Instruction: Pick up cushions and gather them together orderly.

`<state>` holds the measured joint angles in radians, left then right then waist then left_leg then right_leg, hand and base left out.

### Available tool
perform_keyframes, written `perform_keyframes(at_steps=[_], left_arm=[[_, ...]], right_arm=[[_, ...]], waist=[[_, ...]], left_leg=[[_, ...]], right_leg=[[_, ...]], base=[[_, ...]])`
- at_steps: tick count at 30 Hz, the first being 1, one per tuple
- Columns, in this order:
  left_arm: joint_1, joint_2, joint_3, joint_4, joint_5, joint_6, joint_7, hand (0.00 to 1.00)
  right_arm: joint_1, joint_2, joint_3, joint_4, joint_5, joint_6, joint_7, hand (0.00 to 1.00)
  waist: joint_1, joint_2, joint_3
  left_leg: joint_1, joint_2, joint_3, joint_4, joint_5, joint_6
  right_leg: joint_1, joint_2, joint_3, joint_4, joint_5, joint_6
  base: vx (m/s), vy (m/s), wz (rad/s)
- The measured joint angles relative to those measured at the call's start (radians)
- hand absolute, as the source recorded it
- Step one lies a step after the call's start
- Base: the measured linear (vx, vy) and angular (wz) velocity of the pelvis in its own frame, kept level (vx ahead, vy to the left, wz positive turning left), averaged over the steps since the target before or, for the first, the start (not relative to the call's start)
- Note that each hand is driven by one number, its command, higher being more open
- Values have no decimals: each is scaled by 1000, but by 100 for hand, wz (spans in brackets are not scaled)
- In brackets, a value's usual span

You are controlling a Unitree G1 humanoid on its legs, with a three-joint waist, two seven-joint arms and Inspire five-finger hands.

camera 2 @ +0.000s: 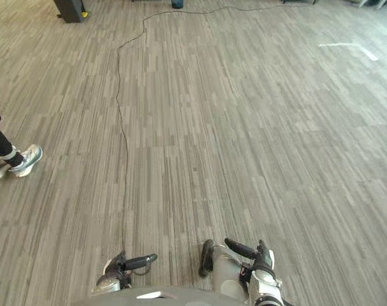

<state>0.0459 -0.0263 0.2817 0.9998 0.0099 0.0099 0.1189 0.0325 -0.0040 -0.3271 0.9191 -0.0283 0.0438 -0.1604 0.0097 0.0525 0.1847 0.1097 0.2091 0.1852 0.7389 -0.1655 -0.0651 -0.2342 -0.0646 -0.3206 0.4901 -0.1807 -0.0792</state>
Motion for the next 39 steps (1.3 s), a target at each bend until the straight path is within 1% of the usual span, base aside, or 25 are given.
perform_keyframes(at_steps=[1, 2, 4, 7, 8, 9, 10, 11, 12, 15, 17, 19, 20, 21, 24, 25, 28, 29, 30, 31, 33, 34, 35, 36, 39], left_arm=[[6, -4, 15, -8, 0, -1, 1, 100], [10, -12, 24, -38, 0, -2, 2, 100], [10, -2, 19, -74, -1, -3, 0, 100], [10, 1, 19, -118, -2, -12, 0, 100], [10, 2, 19, -130, -3, -17, -1, 100], [8, 0, 19, -135, -5, -24, -2, 100], [9, -1, 19, -136, -12, -26, -1, 100], [11, -1, 21, -134, -24, -29, 1, 100], [7, 11, 21, -128, -40, -31, 5, 100], [5, 33, 22, -124, -46, -28, 5, 100], [10, 41, 21, -123, -47, -21, 8, 100], [16, 43, 8, -110, -44, -22, 10, 100], [9, 44, -1, -104, -43, -22, 12, 100], [-4, 45, -11, -81, -38, -20, 13, 100], [-13, 57, -44, -55, -39, -15, 17, 100], [-17, 58, -57, -51, -39, -11, 17, 100], [-33, 61, -96, -22, -36, -7, 14, 100], [-26, 69, -119, -8, -30, -8, 6, 100], [-32, 60, -119, 12, -17, -8, 5, 100], [-35, 40, -108, 16, -5, -8, 2, 100], [-45, 26, -107, 16, 4, -7, 1, 100], [-49, 14, -104, 14, 4, -6, 0, 100], [-51, 5, -94, 0, 4, -6, 0, 100], [-50, 1, -79, -12, 4, -7, -3, 100], [-40, -2, -61, -65, 2, -11, -8, 100]], right_arm=[[2, -3, 4, 1, -9, 1, -1, 100], [1, -3, 9, 2, -9, 0, -5, 100], [1, 5, 38, 14, -9, 2, -8, 100], [-3, 20, 56, 17, -7, 7, -14, 100], [-4, 23, 65, 18, -4, 11, -17, 100], [-2, 29, 62, 18, 5, 13, -20, 100], [1, 33, 62, 18, 13, 14, -24, 100], [5, 33, 64, 19, 13, 14, -27, 100], [11, 38, 78, 25, 14, 16, -28, 100], [11, 69, 120, 21, 13, 20, -21, 100], [11, 72, 131, 29, 12, 19, -14, 100], [12, 69, 131, 8, 11, 6, -13, 100], [13, 69, 131, 4, 11, 1, -13, 100], [15, 68, 124, -16, 9, 1, -10, 100], [18, 69, 121, -68, 7, -19, -9, 100], [19, 69, 118, -87, 7, -26, -9, 100], [13, 66, 87, -96, 1, -27, -9, 100], [12, 54, 69, -69, -13, -21, -9, 100], [3, 28, 63, -46, -8, -18, 0, 100], [-15, 9, 50, -36, -15, -12, -3, 100], [-18, 8, 1, -36, -12, -11, -5, 100], [-19, 7, -13, -38, -10, -2, -5, 100], [-14, 6, -6, -31, -11, 0, -8, 100], [-9, 14, 2, -27, -11, 2, -9, 100], [3, 15, 37, -17, -11, 4, -12, 100]], waist=[[3, 6, 2], [14, 17, 11], [25, -5, 16], [41, -24, 22], [46, -30, 25], [49, -43, 32], [52, -49, 34], [61, -50, 33], [71, -66, 23], [69, -101, 0], [73, -123, -13], [81, -127, -18], [71, -120, -12], [65, -116, -1], [41, -111, 12], [35, -112, 15], [20, -106, 24], [11, -110, 24], [7, -81, 25], [6, -59, 25], [-19, -49, 29], [-26, -29, 41], [-25, -10, 48], [-20, -9, 48], [-14, -23, 55]], left_leg=[[-55, 26, -14, 141, 41, -4], [-141, 69, -6, 338, 23, 1], [-243, 75, 11, 413, -20, 3], [-378, 65, 35, 293, -68, 13], [-417, 51, 51, 168, -82, 14], [-446, -4, 49, -72, -71, 12], [-447, -32, 45, -202, -39, 5], [-442, -50, 30, -282, 66, 11], [-419, -73, 45, -267, 78, 31], [-405, -49, 84, -157, -33, 70], [-370, -53, 99, -94, -62, 98], [-247, -62, 173, -149, -108, 109], [-209, -66, 182, -177, -133, 108], [-132, -69, 196, -224, -180, 92], [30, -61, 236, -336, -220, 50], [87, -49, 268, -373, -229, 29], [175, -38, 315, -446, -229, -3], [257, -66, 323, -512, -217, -23], [300, -44, 317, -534, -206, -37], [295, -27, 306, -514, -159, -64], [264, -13, 260, -445, -67, -68], [221, 35, 205, -289, -7, -65], [115, 88, 108, -4, 60, -68], [48, 112, 81, 161, 59, -68], [-133, 133, 71, 415, 10, -65]], right_leg=[[49, 17, 3, -35, -11, 0], [146, 52, 28, -94, -32, -1], [254, 60, 64, -159, -56, 5], [357, 59, 122, -237, -77, 27], [391, 46, 154, -261, -89, 46], [440, 8, 197, -278, -117, 68], [460, -14, 223, -278, -139, 87], [476, -31, 262, -276, -164, 101], [490, -57, 309, -276, -174, 106], [459, -44, 443, -210, -96, 69], [453, -65, 497, -117, -55, 104], [279, -82, 523, 247, 62, 250], [212, -84, 510, 378, 85, 297], [96, -88, 455, 577, 54, 264], [-64, -89, 257, 659, -40, 144], [-134, -94, 163, 604, -70, 119], [-212, -104, 21, 365, -71, 109], [-212, -79, -7, 155, 42, 57], [-202, -51, -9, 187, 41, -40], [-202, -37, -20, 198, 1, -61], [-187, -30, -19, 208, -49, -62], [-129, 1, -24, 167, -71, -59], [-39, 54, -16, 96, -80, -58], [16, 81, -6, 58, -85, -58], [168, 125, 37, -39, -108, -58]], base=[[602, -127, -20], [551, -63, -40], [572, -19, -52], [486, 56, -63], [649, 220, -78], [672, 269, -103], [599, 315, -107], [487, 266, -103], [728, 364, -89], [574, 271, -63], [552, 272, -82], [454, 231, -116], [479, 218, -95], [370, 127, -74], [396, -7, -68], [475, -107, -48], [548, -120, -40], [483, -102, -33], [662, -155, -52], [673, -236, -35], [609, -257, -13], [546, -235, -20], [643, -254, -33], [518, -193, -37], [486, -123, -42]])
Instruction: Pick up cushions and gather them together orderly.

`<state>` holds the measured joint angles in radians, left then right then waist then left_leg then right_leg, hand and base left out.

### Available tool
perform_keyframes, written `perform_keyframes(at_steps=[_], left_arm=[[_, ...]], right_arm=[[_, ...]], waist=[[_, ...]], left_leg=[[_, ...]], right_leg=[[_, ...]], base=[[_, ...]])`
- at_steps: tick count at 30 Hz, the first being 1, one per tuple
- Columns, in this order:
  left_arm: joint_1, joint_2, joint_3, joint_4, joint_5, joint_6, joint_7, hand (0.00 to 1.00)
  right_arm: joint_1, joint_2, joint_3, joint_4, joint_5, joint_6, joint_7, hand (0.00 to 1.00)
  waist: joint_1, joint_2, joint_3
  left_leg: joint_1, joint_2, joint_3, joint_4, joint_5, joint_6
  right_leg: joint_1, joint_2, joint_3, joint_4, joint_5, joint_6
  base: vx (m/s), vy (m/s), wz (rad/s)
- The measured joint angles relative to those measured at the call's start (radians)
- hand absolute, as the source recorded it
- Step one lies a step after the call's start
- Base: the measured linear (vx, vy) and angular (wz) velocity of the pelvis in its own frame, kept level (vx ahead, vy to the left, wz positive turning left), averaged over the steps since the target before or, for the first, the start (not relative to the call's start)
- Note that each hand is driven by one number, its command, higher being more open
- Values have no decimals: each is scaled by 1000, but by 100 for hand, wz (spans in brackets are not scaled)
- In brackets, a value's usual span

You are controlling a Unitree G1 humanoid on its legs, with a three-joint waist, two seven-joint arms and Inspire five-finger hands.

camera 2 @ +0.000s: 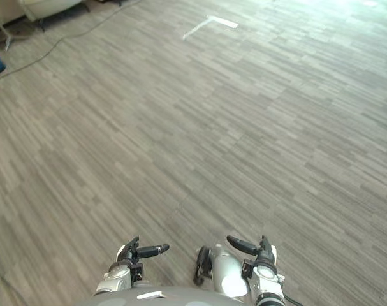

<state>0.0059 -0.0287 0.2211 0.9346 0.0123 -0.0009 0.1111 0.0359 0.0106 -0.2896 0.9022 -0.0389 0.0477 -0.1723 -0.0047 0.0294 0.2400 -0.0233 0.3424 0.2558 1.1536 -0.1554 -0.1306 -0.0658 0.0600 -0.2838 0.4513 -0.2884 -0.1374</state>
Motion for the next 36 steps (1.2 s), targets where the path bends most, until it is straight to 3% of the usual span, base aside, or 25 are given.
perform_keyframes(at_steps=[2, 4, 6, 8, 9, 10, 11, 12, 13, 14, 15, 16, 18, 20, 22, 24, 25, 26, 27, 29, 31, 32, 33, 34, 36], left_arm=[[18, -6, -2, -58, -4, -25, -2, 100], [18, -16, -2, -90, -4, -39, -5, 100], [16, -31, 2, -108, -5, -47, -4, 100], [15, -33, -2, -113, -8, -57, -7, 100], [18, -32, 0, -112, -11, -56, -3, 100], [15, -20, 7, -97, -11, -47, 7, 100], [10, -4, 15, -84, -12, -39, 12, 100], [8, 1, 21, -83, -12, -36, 12, 100], [3, 14, 24, -78, -12, -30, 16, 100], [-7, 37, 18, -45, -5, -29, 23, 100], [-11, 38, 18, -31, -3, -25, 24, 100], [-14, 39, 17, 0, -2, -10, 32, 100], [-5, 39, 4, 19, -1, -10, 36, 100], [0, 45, -20, 30, -1, -11, 33, 100], [10, 47, -27, 47, 0, -10, 34, 100], [13, 60, -63, 61, 5, -11, 29, 100], [15, 66, -77, 79, 14, -11, 26, 100], [7, 57, -79, 98, 32, -10, 23, 100], [6, 43, -79, 97, 53, -11, 9, 100], [6, 33, -75, 97, 62, -11, 12, 100], [9, 23, -37, 69, 62, -11, 12, 100], [17, 21, -18, 46, 62, -12, 12, 100], [23, 22, -3, 27, 61, -12, 12, 100], [27, 25, 1, 11, 58, -13, 15, 100], [37, 31, 1, -13, 57, -14, 15, 100]], right_arm=[[4, -1, 4, 9, 2, 6, -4, 100], [13, -2, 6, 18, 2, 13, -7, 100], [14, -1, 6, 28, 2, 15, -9, 100], [17, 0, 7, 48, 2, 15, -13, 100], [23, 2, 9, 56, 2, 16, -13, 100], [30, 23, 22, 52, 2, 16, -14, 100], [40, 33, 25, 47, 3, 11, -14, 100], [43, 36, 24, 47, 2, 11, -14, 100], [42, 46, 23, 46, 2, 11, -15, 100], [41, 52, 21, 37, 1, 11, -11, 100], [42, 48, 23, 33, 1, 9, -9, 100], [43, 35, 23, 19, 1, -5, -5, 100], [45, 25, 25, -6, 1, -21, -4, 100], [35, 21, 25, -18, 1, -29, -4, 100], [5, 16, 26, -19, 0, -31, -2, 100], [-2, 18, 26, -19, 0, -29, -2, 100], [-6, 16, 26, -12, 0, -28, 3, 100], [-28, -1, 29, 2, -9, -26, 11, 100], [-35, -5, 20, 7, -19, -26, 12, 100], [-38, -3, -5, 5, -17, -15, 12, 100], [-33, -14, 5, 6, -22, 2, 13, 100], [-25, -17, 10, 9, -22, 11, 8, 100], [-21, -17, 22, 15, -21, 14, 5, 100], [-9, -15, 39, 17, -20, 14, 3, 100], [2, -13, 47, 17, -19, 15, 2, 100]], waist=[[10, -6, 0], [28, -10, 1], [41, -15, 4], [52, -26, 1], [61, -34, -12], [61, -50, -37], [50, -80, -50], [50, -89, -50], [55, -112, -50], [50, -124, -43], [49, -121, -41], [43, -103, -28], [26, -81, -28], [21, -70, -20], [2, -59, -17], [-6, -67, -18], [-11, -69, -18], [-7, -29, -20], [-10, -21, -21], [-18, -6, -19], [-21, 20, -11], [-19, 26, -7], [-11, 17, -3], [-3, -1, 1], [4, -8, 0]], left_leg=[[-142, -19, 1, -48, -61, 35], [-238, -86, -2, -295, -112, 59], [-278, -145, -29, -497, -105, 55], [-300, -198, -54, -711, -8, 60], [-289, -207, -57, -717, 62, 79], [-287, -215, -43, -692, 89, 102], [-281, -220, -26, -672, 37, 124], [-276, -220, -17, -661, 19, 125], [-243, -230, 6, -650, -19, 122], [-157, -252, 33, -667, -59, 134], [-129, -256, 33, -674, -77, 133], [-30, -261, 36, -700, -124, 130], [100, -256, 43, -771, -159, 124], [183, -243, 60, -836, -156, 110], [290, -218, 97, -929, -153, 105], [375, -230, 105, -1007, -153, 103], [412, -236, 94, -1027, -151, 99], [429, -202, 91, -1023, -128, 89], [411, -198, 69, -962, -51, 44], [373, -169, 29, -827, -9, 24], [176, -92, -104, -348, 78, -48], [73, -55, -115, -117, 57, -63], [15, -49, -107, -36, 27, -56], [-35, -53, -83, -29, 0, -39], [-113, -56, -59, -68, -31, -3]], right_leg=[[91, 20, 44, -69, -12, 9], [176, 14, 106, -138, -17, 24], [223, 0, 150, -169, -25, 42], [287, -17, 210, -216, -46, 80], [312, -26, 242, -232, -53, 93], [321, -47, 295, -226, -56, 98], [290, -67, 316, -167, -55, 108], [272, -75, 322, -122, -56, 111], [211, -96, 320, 55, -51, 125], [85, -141, 313, 391, 48, 254], [62, -151, 307, 460, 56, 265], [-2, -177, 267, 631, 47, 249], [-107, -199, 192, 696, 23, 209], [-193, -201, 126, 632, 5, 178], [-298, -195, 35, 395, -3, 153], [-324, -178, 30, 97, 92, 158], [-314, -170, 46, 70, 250, 99], [-304, -132, 37, 88, 222, 50], [-311, -135, 48, 148, 145, 37], [-276, -122, 41, 153, 96, 29], [-158, -70, 38, 83, 60, 35], [-67, -34, 46, 22, 54, 30], [3, -21, 62, -25, 49, 26], [55, -17, 79, -60, 43, 22], [112, -10, 102, -104, 35, 24]], base=[[394, -23, -55], [438, 71, -69], [520, 145, -71], [523, 175, -88], [485, 169, -101], [641, 207, -88], [651, 201, -62], [732, 219, -38], [678, 196, -42], [660, 186, -38], [534, 129, -33], [535, 115, -25], [521, 67, -15], [488, -28, -6], [640, -92, -8], [555, -130, 5], [548, -169, -15], [806, -282, -25], [903, -339, -33], [574, -238, -9], [580, -212, -10], [457, -118, -31], [434, -65, -44], [325, -25, -38], [298, -14, -32]])
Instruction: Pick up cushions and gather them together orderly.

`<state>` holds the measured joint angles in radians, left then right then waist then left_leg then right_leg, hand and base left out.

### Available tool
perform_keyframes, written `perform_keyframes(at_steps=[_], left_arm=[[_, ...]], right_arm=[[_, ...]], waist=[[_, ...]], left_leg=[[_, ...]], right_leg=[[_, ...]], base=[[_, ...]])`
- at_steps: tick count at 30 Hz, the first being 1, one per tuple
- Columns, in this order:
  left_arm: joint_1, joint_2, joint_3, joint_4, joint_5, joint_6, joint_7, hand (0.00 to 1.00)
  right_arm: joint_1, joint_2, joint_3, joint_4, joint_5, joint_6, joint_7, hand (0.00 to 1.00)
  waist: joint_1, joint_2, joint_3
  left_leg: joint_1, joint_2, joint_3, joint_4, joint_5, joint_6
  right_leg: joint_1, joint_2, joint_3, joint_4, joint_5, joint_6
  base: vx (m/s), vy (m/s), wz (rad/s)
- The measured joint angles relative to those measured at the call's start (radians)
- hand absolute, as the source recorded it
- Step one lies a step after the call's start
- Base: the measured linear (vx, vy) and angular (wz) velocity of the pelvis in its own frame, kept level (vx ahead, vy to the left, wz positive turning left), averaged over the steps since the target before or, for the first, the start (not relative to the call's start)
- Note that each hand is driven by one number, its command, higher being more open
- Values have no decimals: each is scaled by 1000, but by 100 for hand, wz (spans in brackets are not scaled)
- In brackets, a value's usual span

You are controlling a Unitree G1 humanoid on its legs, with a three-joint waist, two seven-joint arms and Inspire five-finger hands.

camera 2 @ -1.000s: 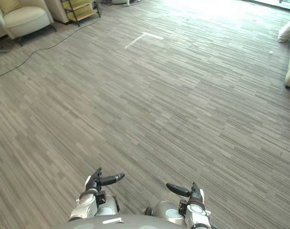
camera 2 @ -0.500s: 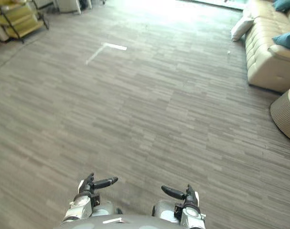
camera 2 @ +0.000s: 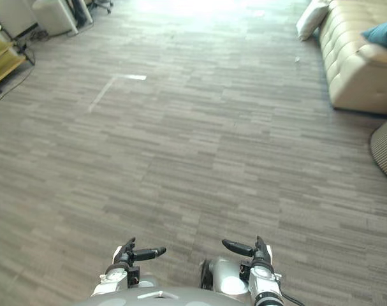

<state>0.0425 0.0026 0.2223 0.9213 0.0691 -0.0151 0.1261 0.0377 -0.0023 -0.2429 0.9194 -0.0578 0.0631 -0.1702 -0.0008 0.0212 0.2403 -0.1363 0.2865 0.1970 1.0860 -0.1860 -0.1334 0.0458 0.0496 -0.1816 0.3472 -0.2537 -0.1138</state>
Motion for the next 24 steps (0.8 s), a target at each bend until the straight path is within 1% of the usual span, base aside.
perform_keyframes(at_steps=[1, 2, 3, 4, 5, 6, 7, 8, 9, 10, 11, 12, 13, 14, 15, 16, 17, 18, 19, 20, 21, 22, 23, 24], left_arm=[[5, -1, 1, -7, -1, -2, 0, 100], [12, -7, 31, -33, -24, -6, 2, 100], [11, -22, 51, -38, -30, -6, 9, 100], [9, -29, 64, -40, -30, -9, 13, 100], [9, -31, 75, -45, -38, -15, 18, 100], [9, -32, 77, -47, -44, -21, 19, 100], [12, -32, 78, -50, -62, -23, 22, 100], [17, -24, 77, -47, -64, -23, 23, 100], [21, -17, 78, -45, -64, -21, 22, 100], [21, -1, 78, -42, -60, -19, 20, 100], [21, 7, 78, -34, -60, -19, 20, 100], [20, 18, 78, -28, -61, -15, 22, 100], [15, 24, 77, -19, -60, -14, 23, 100], [9, 26, 77, -6, -60, -13, 25, 100], [5, 28, 76, 11, -59, -6, 30, 100], [6, 27, 70, 30, -60, 2, 38, 100], [5, 26, 63, 38, -60, 3, 41, 100], [9, 22, 55, 44, -59, 3, 41, 100], [10, 18, 51, 47, -59, 4, 41, 100], [13, 18, 42, 49, -59, 4, 41, 100], [14, 18, 30, 54, -59, 6, 40, 100], [14, 18, 18, 61, -58, 7, 38, 100], [16, 16, 14, 64, -57, 6, 35, 100], [17, 16, 14, 65, -55, 6, 32, 100]], right_arm=[[0, 0, 2, 1, 0, 2, -1, 100], [2, -1, 12, 2, 0, 5, -6, 100], [2, -2, 11, 3, 0, 5, -8, 100], [2, -3, 11, 5, 0, 4, -9, 100], [2, -1, 12, 16, 0, 5, -13, 100], [5, 1, 15, 21, 0, 5, -17, 100], [14, 1, 34, 23, 0, 5, -19, 100], [24, 11, 49, 24, 0, 5, -19, 100], [25, 18, 54, 28, -1, 5, -19, 100], [31, 31, 64, 29, -1, 4, -19, 100], [38, 40, 67, 28, -1, 3, -18, 100], [46, 49, 66, 28, -1, 4, -16, 100], [50, 48, 66, 27, -1, 2, -14, 100], [53, 41, 64, 26, -1, -2, -14, 100], [53, 39, 52, 14, 9, -5, -12, 100], [55, 37, 34, -5, 14, -9, -11, 100], [57, 33, 31, -14, 15, -12, -10, 100], [57, 27, 24, -24, 16, -21, -9, 100], [55, 26, 15, -34, 19, -28, -9, 100], [53, 27, 5, -41, 19, -31, -9, 100], [48, 31, -11, -45, 19, -34, -8, 100], [40, 31, -19, -48, 20, -34, -5, 100], [37, 32, -22, -52, 20, -33, -3, 100], [35, 33, -22, -53, 21, -33, -2, 100]], waist=[[0, 1, 0], [6, 0, 1], [21, -2, 2], [27, -2, 2], [39, -5, 4], [47, -11, 3], [57, -20, -5], [64, -36, -27], [66, -41, -45], [62, -72, -64], [63, -87, -75], [70, -108, -85], [70, -115, -82], [64, -110, -76], [57, -109, -69], [45, -97, -67], [41, -88, -67], [40, -74, -66], [37, -67, -61], [31, -65, -60], [24, -63, -59], [18, -59, -57], [11, -54, -59], [7, -52, -57]], left_leg=[[-39, -3, 7, -36, -12, 18], [-113, -39, 18, -221, -40, 47], [-138, -69, 11, -372, -41, 47], [-149, -87, 3, -446, -37, 44], [-165, -116, -18, -585, -14, 46], [-166, -135, -18, -664, 12, 45], [-169, -153, -20, -702, 77, 57], [-163, -162, -14, -678, 140, 86], [-166, -165, -14, -657, 153, 102], [-162, -175, 12, -621, 110, 131], [-156, -182, 26, -608, 87, 133], [-124, -190, 59, -586, 35, 149], [-68, -210, 80, -586, -12, 163], [-33, -220, 84, -592, -36, 167], [29, -236, 87, -600, -69, 170], [100, -243, 88, -618, -97, 172], [139, -244, 87, -636, -108, 172], [206, -243, 85, -686, -122, 170], [263, -241, 78, -735, -121, 167], [302, -239, 69, -767, -122, 167], [348, -236, 61, -813, -122, 167], [402, -230, 51, -864, -125, 164], [441, -225, 36, -899, -138, 143], [462, -223, 28, -911, -144, 132]], right_leg=[[24, 5, 12, -20, -8, -7], [71, 5, 47, -60, -19, -3], [94, 0, 80, -69, -24, 14], [108, -3, 96, -79, -28, 20], [148, -10, 123, -105, -38, 35], [171, -18, 145, -120, -51, 50], [206, -31, 183, -135, -80, 72], [219, -48, 223, -130, -99, 92], [218, -61, 243, -119, -102, 97], [197, -88, 267, -63, -101, 99], [179, -100, 274, -14, -101, 101], [123, -123, 278, 149, -88, 131], [36, -143, 273, 383, -16, 223], [-13, -157, 272, 503, 39, 255], [-78, -178, 257, 672, 56, 255], [-136, -194, 221, 770, 41, 230], [-169, -197, 194, 791, 32, 216], [-239, -204, 130, 775, 15, 187], [-303, -206, 69, 708, -5, 155], [-338, -205, 31, 637, -12, 144], [-375, -197, -4, 529, -12, 139], [-403, -175, -19, 370, 0, 148], [-413, -152, -6, 236, 36, 151], [-417, -143, -1, 203, 89, 139]], base=[[446, 39, -50], [553, 99, -71], [499, 134, -78], [378, 134, -76], [415, 174, -66], [663, 287, -86], [695, 295, -97], [735, 306, -95], [518, 206, -86], [493, 208, -58], [576, 248, -61], [655, 293, -50], [643, 293, -43], [494, 221, -24], [480, 182, -5], [478, 149, -1], [467, 106, 3], [564, 39, 10], [464, 21, 19], [526, -40, 32], [480, -78, 39], [727, -152, 49], [610, -170, 46], [669, -224, 49]])
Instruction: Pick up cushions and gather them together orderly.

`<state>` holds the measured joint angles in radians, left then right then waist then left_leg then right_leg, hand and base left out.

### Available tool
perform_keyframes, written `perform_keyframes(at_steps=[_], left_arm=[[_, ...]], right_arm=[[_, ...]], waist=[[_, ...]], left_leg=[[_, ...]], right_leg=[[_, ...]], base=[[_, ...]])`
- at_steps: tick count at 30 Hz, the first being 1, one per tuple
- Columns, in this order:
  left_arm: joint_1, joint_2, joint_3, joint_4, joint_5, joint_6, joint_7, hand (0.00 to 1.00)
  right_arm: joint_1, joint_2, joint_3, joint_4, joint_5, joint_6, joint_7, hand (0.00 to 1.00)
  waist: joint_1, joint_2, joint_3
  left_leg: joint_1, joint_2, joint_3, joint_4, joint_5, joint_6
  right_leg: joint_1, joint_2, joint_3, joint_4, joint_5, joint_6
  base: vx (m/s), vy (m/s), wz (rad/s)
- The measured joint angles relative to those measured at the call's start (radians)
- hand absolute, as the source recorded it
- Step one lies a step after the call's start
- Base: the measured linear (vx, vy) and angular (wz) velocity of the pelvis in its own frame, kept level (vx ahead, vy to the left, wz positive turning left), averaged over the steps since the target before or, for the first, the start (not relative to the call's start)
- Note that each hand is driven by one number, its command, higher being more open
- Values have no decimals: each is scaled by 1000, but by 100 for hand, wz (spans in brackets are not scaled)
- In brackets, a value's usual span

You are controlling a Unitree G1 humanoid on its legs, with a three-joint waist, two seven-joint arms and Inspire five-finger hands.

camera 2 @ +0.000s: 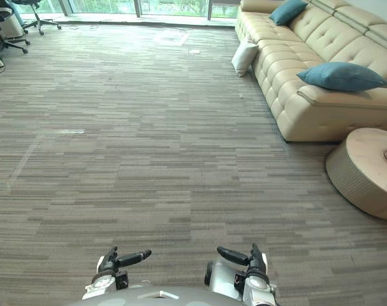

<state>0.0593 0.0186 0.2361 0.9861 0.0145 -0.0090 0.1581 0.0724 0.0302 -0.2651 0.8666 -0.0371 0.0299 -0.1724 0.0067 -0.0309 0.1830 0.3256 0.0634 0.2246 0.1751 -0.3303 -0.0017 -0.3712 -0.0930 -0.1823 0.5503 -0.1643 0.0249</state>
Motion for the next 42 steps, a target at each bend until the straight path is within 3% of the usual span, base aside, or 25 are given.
perform_keyframes(at_steps=[1, 4, 6, 7, 8, 11, 12, 15, 17, 19, 20, 22, 23, 25, 26, 28, 31, 33, 34, 35, 36, 37, 39, 40, 42], left_arm=[[10, -19, -3, 15, 8, 0, -7, 100], [7, -34, -22, 20, 25, 0, -18, 100], [-1, -39, -4, 14, 32, -1, -18, 100], [-2, -47, 18, 4, 27, -1, -19, 100], [3, -49, 39, -24, 25, -3, -15, 100], [7, -44, 45, -67, 25, -11, -18, 100], [6, -44, 49, -91, 21, -14, -16, 100], [6, -44, 56, -111, 15, -26, -13, 100], [3, -45, 67, -122, 13, -29, -11, 100], [1, -45, 63, -118, -1, -33, -11, 100], [1, -27, 59, -117, 0, -31, -13, 100], [0, -3, 54, -115, -1, -25, -12, 100], [-7, 10, 51, -101, -1, -20, -9, 100], [-12, 25, 42, -83, 0, -13, -1, 100], [-16, 27, 40, -61, 0, -1, 4, 100], [-9, 26, 9, -48, 2, 2, 14, 100], [-8, 23, -54, -21, 20, 1, 8, 100], [-6, 20, -64, -12, 36, 2, 5, 100], [-2, 20, -64, -9, 38, 2, 1, 100], [2, 16, -63, -4, 38, 2, -1, 100], [4, -6, -60, 12, 38, 4, -3, 100], [-1, -12, -62, 11, 45, 4, -10, 100], [-7, -28, -58, 12, 71, 4, -18, 100], [-7, -25, -51, 9, 73, 5, -18, 100], [-1, -37, -19, -13, 71, 5, -22, 100]], right_arm=[[-7, -7, 1, 3, -2, 4, 4, 100], [-20, -29, 0, 5, -6, 14, 9, 100], [-23, -48, -3, 15, -6, 29, 9, 100], [-25, -52, -3, 22, -6, 32, 8, 100], [-27, -53, 2, 47, -3, 33, 6, 100], [-16, -43, 22, 64, 0, 33, 2, 100], [-14, -40, 23, 68, 0, 36, -1, 100], [-13, -37, 35, 71, 0, 37, -6, 100], [-12, -25, 34, 73, 0, 37, -11, 100], [-13, -18, 53, 89, -1, 36, -13, 100], [-10, -3, 55, 90, -2, 36, -12, 100], [7, 23, 39, 90, -3, 36, -7, 100], [15, 31, 12, 91, -2, 36, -7, 100], [10, 35, 1, 89, -2, 30, -9, 100], [9, 34, 1, 80, -2, 23, -8, 100], [16, 16, 5, 59, -2, 13, -2, 100], [3, -2, -9, 24, -1, -9, -4, 100], [-4, 0, -20, 10, -2, -10, -2, 100], [-11, 0, -21, 12, -1, -7, 0, 100], [-15, 0, -25, 13, -1, -4, 3, 100], [-24, -15, -21, 20, -10, 1, 5, 100], [-25, -19, -18, 16, -15, 0, 7, 100], [-37, -28, -27, 19, -22, 17, 10, 100], [-38, -34, -24, 22, -31, 26, 12, 100], [-38, -41, -22, 37, -44, 35, 8, 100]], waist=[[-7, 22, -7], [-11, 63, -17], [-7, 95, -2], [-5, 105, 6], [2, 98, 15], [16, 66, 16], [22, 60, 18], [44, 54, 21], [49, 39, 29], [67, 25, 18], [68, -2, 5], [66, -50, -13], [66, -66, -7], [50, -72, -2], [40, -73, -1], [37, -53, -3], [12, -14, 11], [-3, -10, 11], [-6, -9, 12], [-11, -4, 11], [-8, 29, -1], [-9, 36, 0], [-11, 63, 2], [-13, 77, 7], [-10, 94, 14]], left_leg=[[47, 22, -28, -7, -9, -13], [-36, 60, -92, 202, 30, -65], [-250, 119, -193, 684, 149, -179], [-293, 144, -193, 801, 155, -189], [-378, 179, -157, 974, 146, -173], [-530, 191, -76, 958, 118, -122], [-604, 194, -36, 843, 100, -90], [-672, 160, 10, 531, 98, -81], [-679, 104, 22, 258, 174, -75], [-667, 81, 49, 210, 322, -17], [-655, 66, 67, 218, 325, 4], [-636, 32, 85, 274, 249, 36], [-592, 12, 85, 302, 185, 40], [-529, -14, 76, 301, 134, 39], [-461, -31, 65, 289, 97, 41], [-335, -39, 58, 231, 58, 40], [-144, -31, 22, 84, 40, 32], [-56, -22, 19, 13, 21, 0], [-5, -20, 14, -19, 6, -24], [19, -15, 8, -26, -2, -34], [42, 21, 6, -13, 3, -48], [31, 27, 2, 18, 15, -65], [-42, 63, -35, 262, 69, -96], [-142, 105, -81, 510, 136, -127], [-265, 163, -97, 807, 158, -151]], right_leg=[[17, 18, 0, 49, 49, -81], [30, 21, -24, 116, -75, -99], [142, 65, -51, 50, -118, -107], [189, 83, -53, 18, -121, -110], [299, 106, -52, -57, -123, -113], [448, 117, -27, -192, -127, -111], [496, 122, -10, -242, -131, -104], [577, 119, 36, -312, -141, -92], [641, 96, 62, -353, -159, -65], [689, 69, 129, -369, -185, -44], [679, 40, 162, -335, -183, -46], [616, -8, 185, -160, -164, -11], [547, -31, 196, 71, -102, 60], [433, -55, 207, 349, 48, 118], [357, -68, 203, 516, 49, 121], [250, -77, 158, 595, -13, 74], [61, -80, -11, 388, -79, -1], [15, -65, -72, 109, -55, 6], [-2, -43, -64, -16, 15, -18], [4, -31, -52, -15, 78, -37], [12, -7, -52, 35, 62, -92], [9, -12, -54, 66, 24, -95], [58, -3, -69, 101, -76, -98], [119, 16, -80, 66, -96, -105], [223, 58, -80, -7, -107, -108]], base=[[839, -323, 39], [673, -275, 29], [570, -227, 25], [621, -187, -7], [496, -113, -16], [465, -69, -24], [507, 0, -35], [446, 74, -42], [496, 158, -55], [694, 262, -82], [669, 241, -65], [635, 236, -16], [714, 291, 10], [577, 226, 21], [571, 171, 24], [609, 124, 15], [566, 9, 38], [651, -96, 44], [839, -207, 36], [725, -206, 23], [735, -244, 20], [868, -301, 22], [822, -297, 18], [371, -132, 8], [498, -120, -11]])
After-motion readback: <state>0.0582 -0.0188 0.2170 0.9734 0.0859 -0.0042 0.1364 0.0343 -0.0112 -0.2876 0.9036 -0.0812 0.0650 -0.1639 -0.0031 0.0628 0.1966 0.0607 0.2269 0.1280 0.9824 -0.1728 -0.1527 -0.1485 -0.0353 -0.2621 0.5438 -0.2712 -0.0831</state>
